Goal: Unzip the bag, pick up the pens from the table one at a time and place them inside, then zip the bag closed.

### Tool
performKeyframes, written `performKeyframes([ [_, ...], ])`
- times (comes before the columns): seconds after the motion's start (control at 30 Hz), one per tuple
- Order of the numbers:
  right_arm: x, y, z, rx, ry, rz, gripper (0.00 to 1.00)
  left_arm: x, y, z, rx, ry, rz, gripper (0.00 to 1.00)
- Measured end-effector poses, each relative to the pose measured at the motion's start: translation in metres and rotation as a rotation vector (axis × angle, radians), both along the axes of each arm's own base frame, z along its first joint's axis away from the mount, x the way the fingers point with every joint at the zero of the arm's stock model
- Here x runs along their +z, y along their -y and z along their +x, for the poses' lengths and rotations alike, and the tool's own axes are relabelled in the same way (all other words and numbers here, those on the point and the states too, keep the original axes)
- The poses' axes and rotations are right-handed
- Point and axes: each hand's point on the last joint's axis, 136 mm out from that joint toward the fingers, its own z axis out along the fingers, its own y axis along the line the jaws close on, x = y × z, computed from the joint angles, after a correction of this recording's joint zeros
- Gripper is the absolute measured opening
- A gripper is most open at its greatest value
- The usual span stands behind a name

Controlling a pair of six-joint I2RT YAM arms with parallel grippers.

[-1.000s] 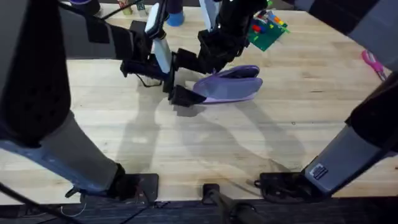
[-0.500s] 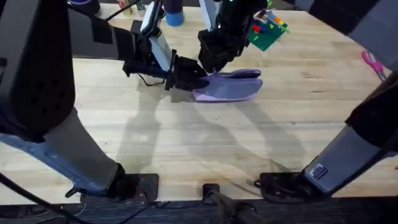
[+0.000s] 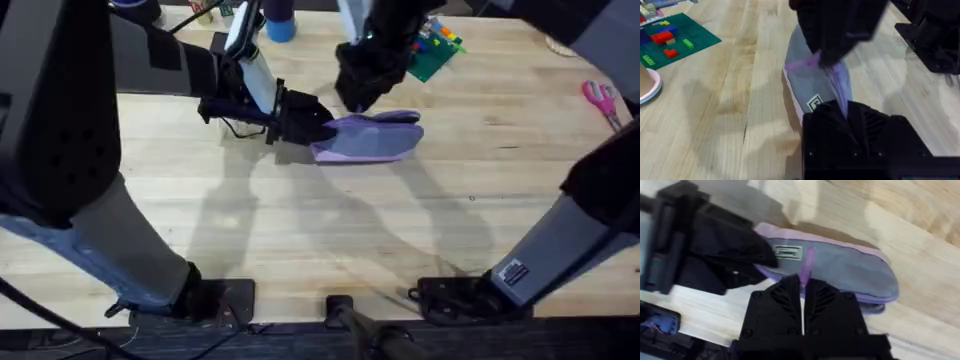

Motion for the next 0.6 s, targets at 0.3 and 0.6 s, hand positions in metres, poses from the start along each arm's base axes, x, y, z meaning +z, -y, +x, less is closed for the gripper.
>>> performKeyframes([
  [0.3, 0.0, 0.038, 0.01, -0.013, -0.052, 0.028, 0.034, 0.004, 0.003, -0.002, -0.014, 0.002, -0.021, 0.045],
  [0.6, -0.032, 0.082, 0.006, -0.03, -0.143, 0.038, 0.034, 0.001, 0.005, -0.004, -0.017, -0.002, -0.007, 0.045],
])
